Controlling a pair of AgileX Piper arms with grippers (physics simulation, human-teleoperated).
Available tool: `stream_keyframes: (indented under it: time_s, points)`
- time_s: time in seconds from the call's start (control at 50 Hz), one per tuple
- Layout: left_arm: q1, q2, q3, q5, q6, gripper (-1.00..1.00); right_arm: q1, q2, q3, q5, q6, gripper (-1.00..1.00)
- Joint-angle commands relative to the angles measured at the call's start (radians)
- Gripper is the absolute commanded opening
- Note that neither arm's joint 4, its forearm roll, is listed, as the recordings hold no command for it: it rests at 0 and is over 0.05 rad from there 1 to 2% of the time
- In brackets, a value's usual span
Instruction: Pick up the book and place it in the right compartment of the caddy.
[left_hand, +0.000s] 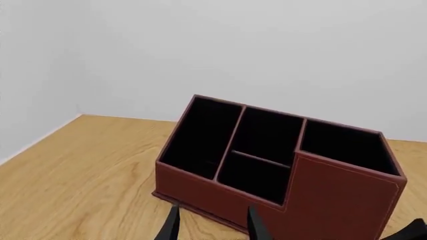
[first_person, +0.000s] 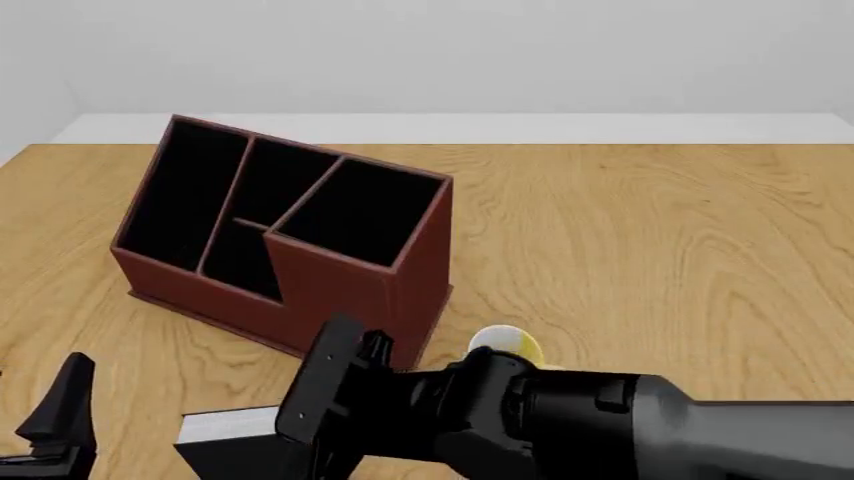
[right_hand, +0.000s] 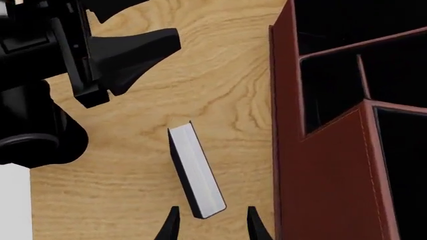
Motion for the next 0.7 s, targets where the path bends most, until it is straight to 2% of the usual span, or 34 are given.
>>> stream_keyframes:
  time_s: [0.02,0.7]
  points:
    - [0.009,0.000,0.016,-0.009,-0.003,1.00,-0.009,0.066,-0.026,-0.019,0.002,1.00]
    - [0.024,0.000,0.031,-0.026,-0.004,1.00,0.028,0.167,-0.044,-0.069,0.040,1.00]
